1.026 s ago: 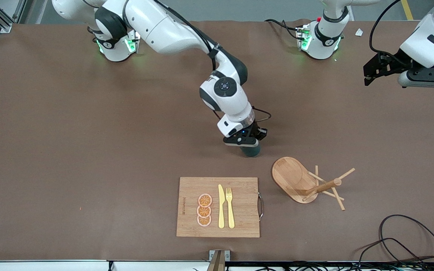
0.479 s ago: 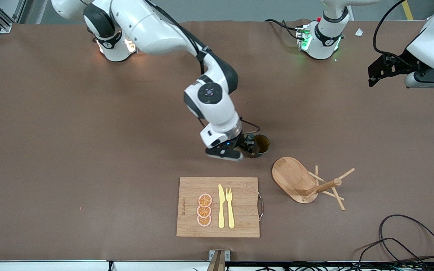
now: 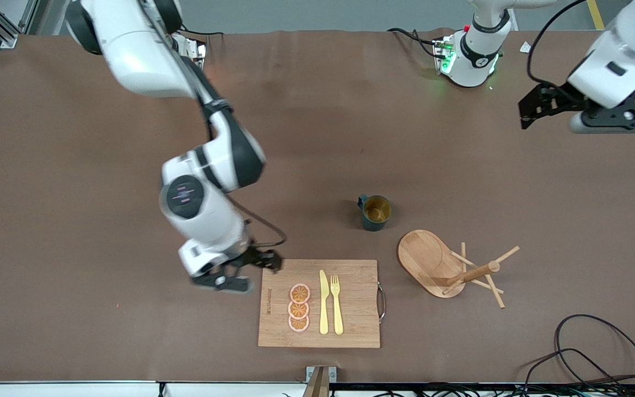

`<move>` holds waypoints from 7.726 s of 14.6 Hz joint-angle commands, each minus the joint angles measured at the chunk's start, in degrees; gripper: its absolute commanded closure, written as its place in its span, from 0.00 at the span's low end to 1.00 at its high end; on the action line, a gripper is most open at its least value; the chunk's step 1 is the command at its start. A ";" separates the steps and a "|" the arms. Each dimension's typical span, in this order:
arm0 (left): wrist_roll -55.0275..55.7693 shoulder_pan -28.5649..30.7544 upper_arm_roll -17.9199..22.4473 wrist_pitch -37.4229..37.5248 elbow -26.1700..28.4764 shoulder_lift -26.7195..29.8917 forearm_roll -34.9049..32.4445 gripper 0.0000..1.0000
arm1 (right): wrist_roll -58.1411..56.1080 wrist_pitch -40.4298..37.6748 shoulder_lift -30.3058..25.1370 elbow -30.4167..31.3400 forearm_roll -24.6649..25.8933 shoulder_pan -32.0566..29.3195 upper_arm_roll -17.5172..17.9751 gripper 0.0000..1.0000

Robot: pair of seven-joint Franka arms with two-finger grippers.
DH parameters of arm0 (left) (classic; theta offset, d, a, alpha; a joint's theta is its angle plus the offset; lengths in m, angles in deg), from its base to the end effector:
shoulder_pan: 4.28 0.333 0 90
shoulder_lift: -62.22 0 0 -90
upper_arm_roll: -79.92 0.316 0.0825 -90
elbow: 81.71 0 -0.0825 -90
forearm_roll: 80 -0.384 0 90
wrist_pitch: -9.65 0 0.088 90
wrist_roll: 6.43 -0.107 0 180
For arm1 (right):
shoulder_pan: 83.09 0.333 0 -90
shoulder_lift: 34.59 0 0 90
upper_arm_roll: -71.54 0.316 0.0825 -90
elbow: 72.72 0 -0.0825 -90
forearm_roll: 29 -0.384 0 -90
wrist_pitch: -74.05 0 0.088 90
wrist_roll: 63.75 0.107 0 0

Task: Pass cup and hang on rack
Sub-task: 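Release the mug and withdraw the right gripper while the left gripper approaches, then lower the left gripper onto the mug handle, then grasp the mug handle with the left gripper and lift, then carry the mug with the left gripper over the wooden rack, then lower the mug onto a rack peg with the left gripper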

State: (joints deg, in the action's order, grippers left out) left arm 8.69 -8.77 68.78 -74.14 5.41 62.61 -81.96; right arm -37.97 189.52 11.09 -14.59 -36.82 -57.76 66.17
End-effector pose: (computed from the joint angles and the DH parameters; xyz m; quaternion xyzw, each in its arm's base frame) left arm 0.5224 -0.1425 0.6425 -0.9995 0.0030 0.0201 0.0239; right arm 0.7246 0.2998 0.3978 -0.9926 0.0559 -0.0820 0.0698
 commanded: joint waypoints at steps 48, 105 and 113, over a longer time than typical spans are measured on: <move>132.19 -39.20 -3.80 -23.61 14.04 -46.80 -83.47 0.68 | -30.79 -19.58 -38.39 24.14 7.56 -21.72 -0.96 0.00; 48.69 10.37 -4.42 -26.34 -12.68 -36.60 39.05 0.96 | -30.79 -19.67 -38.47 24.22 7.47 -21.99 -1.13 0.00; 48.95 10.81 -4.06 -26.51 -12.77 -37.22 39.05 0.80 | -30.88 -19.67 -38.39 24.14 7.47 -22.07 -1.13 0.00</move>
State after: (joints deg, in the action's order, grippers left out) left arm 58.62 1.64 64.67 -100.30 -7.32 25.83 -43.88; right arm -68.77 170.51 -27.60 10.42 -29.97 -78.86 64.30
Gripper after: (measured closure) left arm 0.789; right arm 0.000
